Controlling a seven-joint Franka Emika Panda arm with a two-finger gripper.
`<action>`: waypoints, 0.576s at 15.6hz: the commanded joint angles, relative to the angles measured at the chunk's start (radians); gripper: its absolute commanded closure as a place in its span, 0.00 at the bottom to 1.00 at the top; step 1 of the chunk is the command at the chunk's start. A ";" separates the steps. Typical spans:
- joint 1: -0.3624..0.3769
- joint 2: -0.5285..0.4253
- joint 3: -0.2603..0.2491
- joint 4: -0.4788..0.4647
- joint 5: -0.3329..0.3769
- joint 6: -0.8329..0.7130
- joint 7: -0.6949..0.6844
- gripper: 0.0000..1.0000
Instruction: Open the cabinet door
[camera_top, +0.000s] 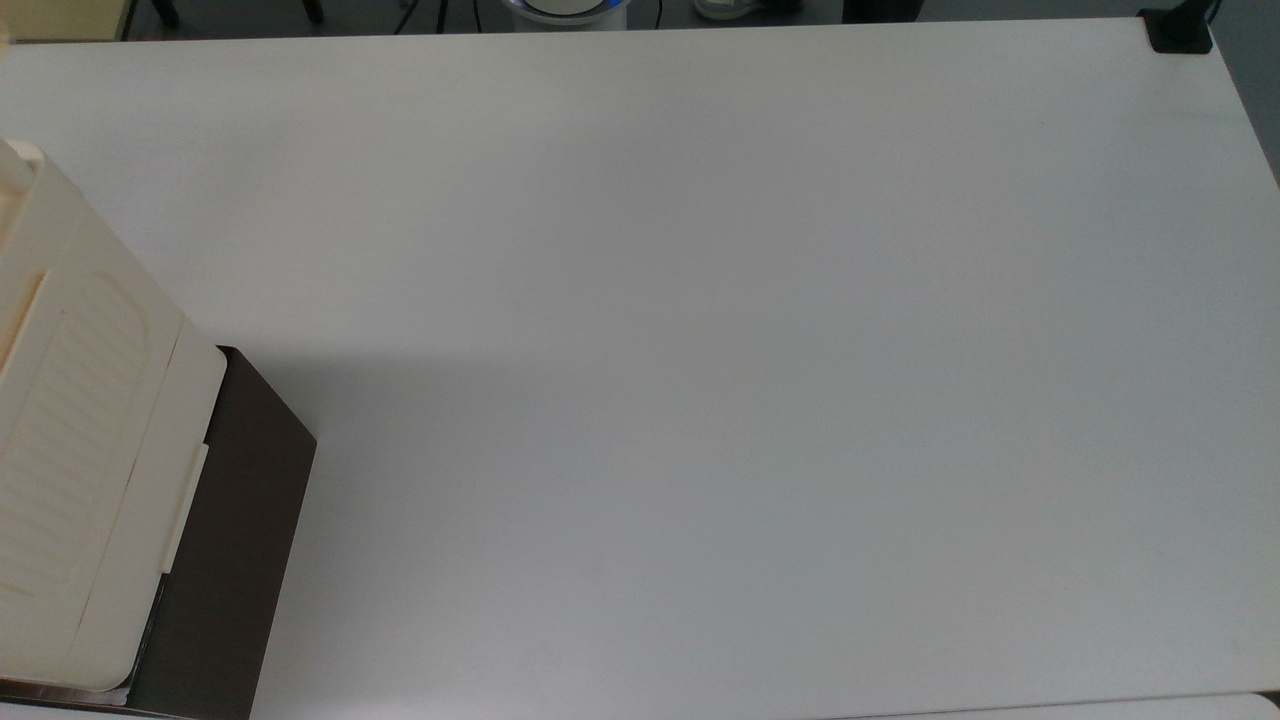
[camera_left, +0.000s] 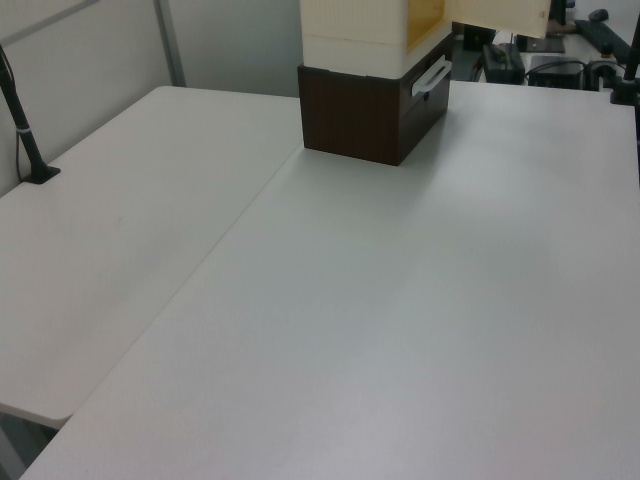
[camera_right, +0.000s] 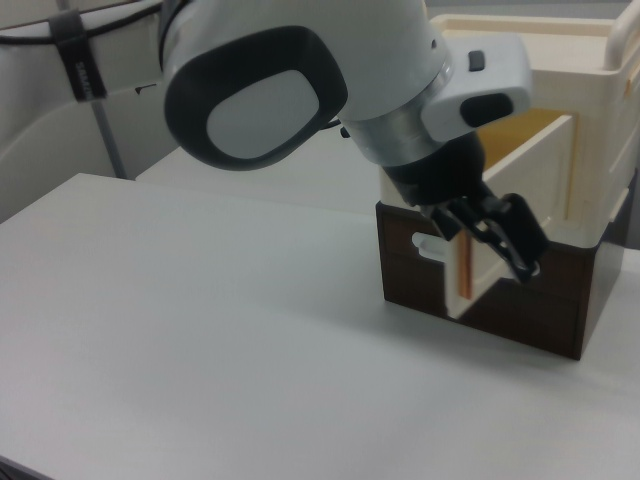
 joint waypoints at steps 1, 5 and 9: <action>0.003 -0.047 -0.037 0.004 0.023 -0.028 -0.052 0.00; 0.056 -0.119 -0.017 0.013 0.057 -0.130 -0.045 0.00; 0.176 -0.133 0.050 0.064 0.057 -0.313 0.059 0.00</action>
